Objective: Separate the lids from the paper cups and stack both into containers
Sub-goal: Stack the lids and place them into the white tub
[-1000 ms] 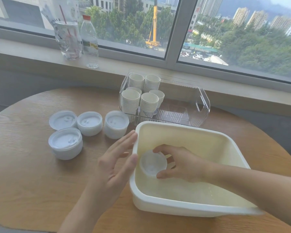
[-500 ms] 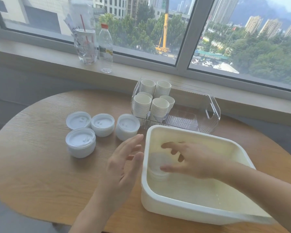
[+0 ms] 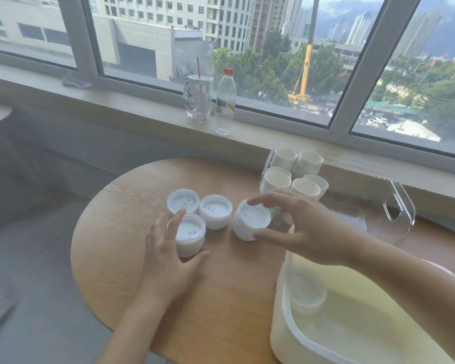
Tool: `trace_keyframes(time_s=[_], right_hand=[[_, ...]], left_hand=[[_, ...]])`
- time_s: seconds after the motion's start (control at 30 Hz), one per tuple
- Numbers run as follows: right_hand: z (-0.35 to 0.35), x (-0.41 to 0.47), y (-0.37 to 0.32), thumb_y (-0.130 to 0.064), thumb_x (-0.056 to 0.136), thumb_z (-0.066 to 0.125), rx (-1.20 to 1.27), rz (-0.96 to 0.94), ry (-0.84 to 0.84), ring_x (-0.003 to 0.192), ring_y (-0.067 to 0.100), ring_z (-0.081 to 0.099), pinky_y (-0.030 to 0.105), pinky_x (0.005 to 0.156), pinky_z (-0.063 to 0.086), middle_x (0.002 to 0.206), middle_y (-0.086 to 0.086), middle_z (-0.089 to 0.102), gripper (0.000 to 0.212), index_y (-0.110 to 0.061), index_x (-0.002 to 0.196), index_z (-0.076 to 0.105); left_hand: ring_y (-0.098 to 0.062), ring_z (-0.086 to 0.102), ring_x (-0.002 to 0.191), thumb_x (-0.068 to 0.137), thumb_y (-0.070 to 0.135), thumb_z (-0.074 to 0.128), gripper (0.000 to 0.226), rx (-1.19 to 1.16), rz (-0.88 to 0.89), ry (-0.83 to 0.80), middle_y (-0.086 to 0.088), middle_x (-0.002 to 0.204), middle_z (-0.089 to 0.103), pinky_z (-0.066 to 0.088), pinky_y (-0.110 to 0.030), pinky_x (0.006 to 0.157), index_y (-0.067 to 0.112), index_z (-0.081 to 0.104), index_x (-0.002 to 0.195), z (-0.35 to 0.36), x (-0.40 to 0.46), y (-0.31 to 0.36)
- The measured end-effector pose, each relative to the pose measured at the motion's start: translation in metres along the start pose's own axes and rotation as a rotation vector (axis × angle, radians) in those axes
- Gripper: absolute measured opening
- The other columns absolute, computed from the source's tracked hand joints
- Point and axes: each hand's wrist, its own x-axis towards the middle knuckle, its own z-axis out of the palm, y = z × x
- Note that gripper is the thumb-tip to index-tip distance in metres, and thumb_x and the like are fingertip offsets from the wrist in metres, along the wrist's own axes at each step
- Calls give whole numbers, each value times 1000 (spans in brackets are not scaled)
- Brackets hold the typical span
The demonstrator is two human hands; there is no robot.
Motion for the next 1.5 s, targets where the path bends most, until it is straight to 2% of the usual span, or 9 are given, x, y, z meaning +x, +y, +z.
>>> trace_keyframes(time_s=[0.23, 0.37, 0.53, 0.67, 0.87, 0.93, 1.1, 1.23, 1.5], right_hand=[[18, 16, 2, -59, 90, 72, -15, -23, -85, 123, -9, 53, 29, 108, 46, 141, -31, 46, 65, -52, 146, 41], [18, 12, 2, -57, 90, 73, 20, -43, -49, 122, -9, 54, 30, 105, 49, 139, -31, 47, 64, -51, 146, 42], [8, 0, -6, -54, 89, 70, 362, -62, 28, 135, -5, 51, 28, 107, 51, 146, -27, 51, 63, -48, 148, 46], [-3, -18, -16, -36, 95, 67, 725, -104, -66, 144, 3, 47, 32, 106, 54, 154, -25, 49, 67, -44, 155, 39], [-16, -53, -8, -22, 94, 73, 870, -67, 32, 141, 22, 54, 54, 109, 51, 156, -11, 50, 67, -38, 153, 46], [-19, -67, -3, -24, 95, 71, 940, -48, 49, 137, 30, 58, 59, 110, 50, 154, 0, 53, 62, -33, 152, 48], [-26, -98, 12, -17, 94, 71, 913, 7, 68, 133, 27, 62, 51, 108, 52, 146, 2, 60, 60, -31, 149, 52], [-26, -118, 24, -22, 88, 78, 889, 80, 69, 135, 20, 60, 46, 110, 51, 146, -5, 61, 61, -37, 143, 57], [-17, -154, 65, -22, 89, 83, 689, 329, -158, 131, -3, 57, 29, 109, 52, 142, -26, 58, 58, -54, 132, 61]], left_hand=[[-9, 42, 132, 75, 32, 93, 101, -15, -1, -5, 3, 149, 48, 41, -29, 100, 46, 36, 157, 14, 8, -18], [-7, 46, 129, 76, 29, 92, 95, -38, 58, 54, 6, 146, 53, 44, -30, 100, 42, 41, 155, 9, 5, -1], [-2, 47, 130, 77, 30, 91, 93, -146, 265, 127, 17, 140, 51, 35, -6, 100, 37, 40, 154, -10, -4, 66], [-12, 50, 137, 81, 45, 83, 95, -251, 392, 116, 10, 145, 53, 43, -18, 105, 29, 33, 161, -20, -15, 114], [15, 44, 131, 78, 55, 85, 107, -276, 449, 55, 15, 140, 55, 31, -2, 103, 15, 31, 163, -18, -35, 152], [13, 42, 137, 81, 58, 82, 101, -299, 462, 9, 15, 144, 56, 28, -3, 107, 19, 35, 162, -16, -42, 159], [-5, 50, 138, 104, 53, 46, 57, -439, 444, -178, 26, 144, 55, 35, -10, 105, 41, 33, 158, -8, -56, 167], [6, 36, 149, 102, 55, 47, 59, -412, 431, -276, 37, 156, 40, 31, -11, 113, 40, 33, 157, 2, -64, 168], [0, 40, 148, 100, 50, 51, 64, -328, 395, -325, 28, 158, 45, 34, -24, 119, 28, 40, 159, 20, -75, 136]])
